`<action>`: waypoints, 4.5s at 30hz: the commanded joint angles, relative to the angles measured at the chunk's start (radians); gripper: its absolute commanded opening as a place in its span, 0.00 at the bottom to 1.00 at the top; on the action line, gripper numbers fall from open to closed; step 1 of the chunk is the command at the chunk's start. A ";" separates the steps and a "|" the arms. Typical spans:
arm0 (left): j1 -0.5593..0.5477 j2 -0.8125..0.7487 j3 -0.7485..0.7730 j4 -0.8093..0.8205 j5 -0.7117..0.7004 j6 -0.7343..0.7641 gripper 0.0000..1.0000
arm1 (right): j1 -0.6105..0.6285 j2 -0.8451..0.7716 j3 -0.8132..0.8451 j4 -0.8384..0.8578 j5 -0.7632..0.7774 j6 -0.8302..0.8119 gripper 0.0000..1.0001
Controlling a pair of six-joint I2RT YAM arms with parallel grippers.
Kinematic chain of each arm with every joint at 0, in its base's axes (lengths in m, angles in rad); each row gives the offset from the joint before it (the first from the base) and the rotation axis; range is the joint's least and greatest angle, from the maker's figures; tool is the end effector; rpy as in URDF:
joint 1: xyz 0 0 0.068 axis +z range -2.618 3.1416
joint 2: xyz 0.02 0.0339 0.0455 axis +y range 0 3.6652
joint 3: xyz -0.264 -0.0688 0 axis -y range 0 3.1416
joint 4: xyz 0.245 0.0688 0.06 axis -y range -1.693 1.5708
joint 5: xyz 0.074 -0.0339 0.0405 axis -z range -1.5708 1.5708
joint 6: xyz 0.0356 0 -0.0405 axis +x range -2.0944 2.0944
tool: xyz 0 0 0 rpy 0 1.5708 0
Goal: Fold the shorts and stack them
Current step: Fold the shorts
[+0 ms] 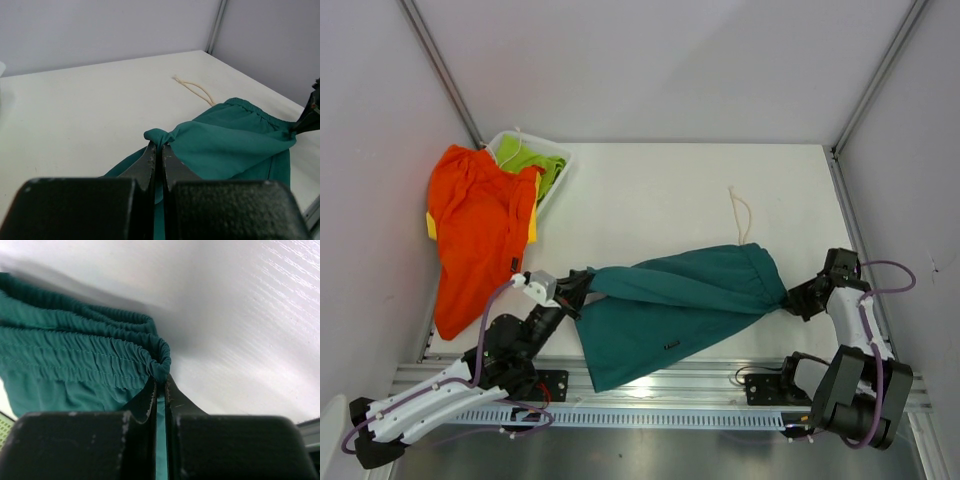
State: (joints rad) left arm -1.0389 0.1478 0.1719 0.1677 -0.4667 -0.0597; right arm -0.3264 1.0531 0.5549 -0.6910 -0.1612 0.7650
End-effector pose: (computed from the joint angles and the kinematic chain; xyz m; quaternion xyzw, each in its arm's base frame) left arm 0.0677 -0.0834 0.2384 0.1336 0.6301 -0.2664 0.7170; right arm 0.1665 -0.0503 0.1773 0.4949 0.8445 0.1183 0.1673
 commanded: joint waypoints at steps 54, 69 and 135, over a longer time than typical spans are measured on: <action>-0.430 0.910 0.438 0.237 -0.095 0.523 0.00 | 0.351 1.378 1.369 0.107 0.083 0.140 0.00; -0.624 1.305 0.770 0.064 -0.142 0.563 0.00 | 0.377 1.403 1.395 0.111 0.072 0.132 0.00; 0.540 2.038 1.578 -0.389 0.643 -0.253 0.98 | 0.973 0.176 0.439 -0.157 0.377 -0.099 0.66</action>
State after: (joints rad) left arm -0.5625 2.1544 1.6932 -0.1936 0.0940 -0.2539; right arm 0.5922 1.2873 1.0187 -0.8162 0.1947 0.6056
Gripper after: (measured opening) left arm 0.988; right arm 0.670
